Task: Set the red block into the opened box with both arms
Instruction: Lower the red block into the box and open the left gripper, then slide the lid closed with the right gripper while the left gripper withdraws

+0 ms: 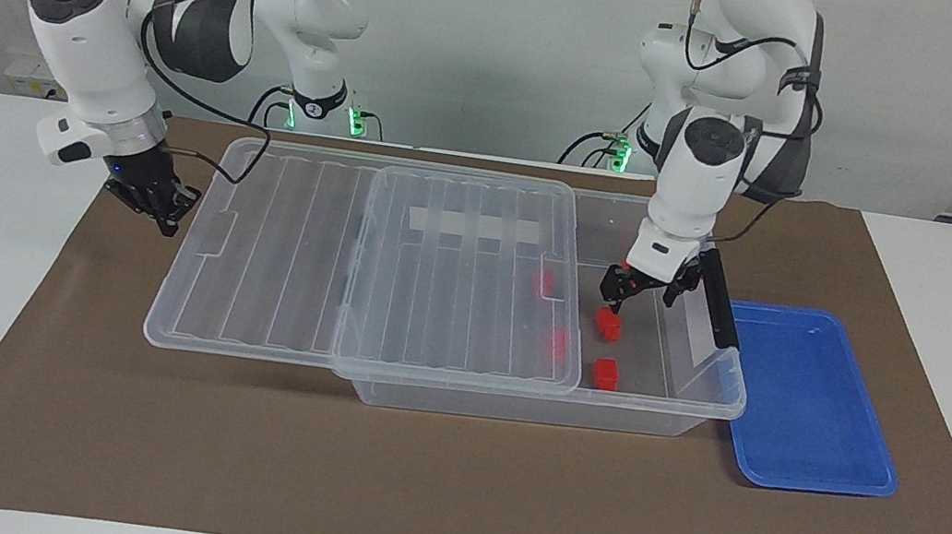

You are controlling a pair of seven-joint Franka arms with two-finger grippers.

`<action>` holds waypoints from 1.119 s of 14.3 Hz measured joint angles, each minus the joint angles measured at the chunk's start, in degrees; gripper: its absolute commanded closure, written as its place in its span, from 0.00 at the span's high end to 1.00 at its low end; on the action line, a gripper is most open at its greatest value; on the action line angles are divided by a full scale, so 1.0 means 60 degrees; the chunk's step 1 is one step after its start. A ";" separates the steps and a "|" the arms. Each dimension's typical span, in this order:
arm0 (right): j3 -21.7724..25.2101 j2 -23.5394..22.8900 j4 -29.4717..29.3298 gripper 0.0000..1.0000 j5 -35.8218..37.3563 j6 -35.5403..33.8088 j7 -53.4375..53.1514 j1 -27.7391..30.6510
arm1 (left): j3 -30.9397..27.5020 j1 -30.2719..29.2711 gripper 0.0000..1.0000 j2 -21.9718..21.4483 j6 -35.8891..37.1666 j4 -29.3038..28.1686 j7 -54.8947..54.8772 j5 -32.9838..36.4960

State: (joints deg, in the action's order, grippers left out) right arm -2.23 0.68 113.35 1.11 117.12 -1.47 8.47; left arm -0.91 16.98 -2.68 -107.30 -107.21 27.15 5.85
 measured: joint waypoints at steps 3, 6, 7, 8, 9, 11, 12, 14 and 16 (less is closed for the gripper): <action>-0.0044 -0.0001 -0.0001 0.00 0.0000 0.0048 0.0001 -0.0027 | -0.0055 -0.1156 1.00 -0.0631 0.0727 0.0127 -0.2059 0.0008; -0.0051 -0.0008 -0.0001 0.00 0.0001 0.0082 0.0001 -0.0239 | -0.0117 -0.2711 1.00 -0.0680 0.0764 0.0092 -0.4649 0.0011; -0.0054 -0.0019 -0.0001 0.00 0.0000 0.0100 0.0001 -0.0315 | -0.0130 -0.3062 1.00 -0.0676 0.0762 0.0081 -0.5244 0.0011; -0.0056 -0.0037 -0.0001 0.00 0.0000 0.0140 0.0001 -0.0420 | -0.0135 -0.3255 1.00 -0.0676 0.0761 0.0071 -0.5584 0.0011; -0.0058 -0.0055 -0.0001 0.00 0.0000 0.0185 0.0001 -0.0536 | -0.0132 -0.3292 1.00 -0.0675 0.0758 0.0063 -0.5716 0.0011; -0.0059 -0.0073 0.0000 0.00 0.0000 0.0274 0.0001 -0.0821 | 0.0035 -0.3245 1.00 -0.0675 0.0756 0.0056 -0.5731 0.0011; -0.0060 -0.0082 -0.0001 0.00 0.0000 0.0337 0.0000 -0.0955 | 0.0108 -0.3229 1.00 -0.0674 0.0741 0.0036 -0.5730 0.0011; -0.0062 -0.0109 0.0000 0.00 -0.0003 0.0399 -0.0021 -0.1197 | 0.0147 -0.3223 1.00 -0.0676 0.0438 -0.0081 -0.5730 0.0011; -0.0066 -0.0140 0.0000 0.00 -0.0104 0.0443 -0.0045 -0.1444 | 0.0127 -0.3225 1.00 -0.0699 -0.0292 -0.0431 -0.5730 0.0011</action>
State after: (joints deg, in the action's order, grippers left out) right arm -2.62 -0.16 113.35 0.48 119.78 -1.74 -0.19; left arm -0.15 -2.37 -6.87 -109.05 -109.79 -7.23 5.91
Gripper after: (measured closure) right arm 0.991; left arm 0.000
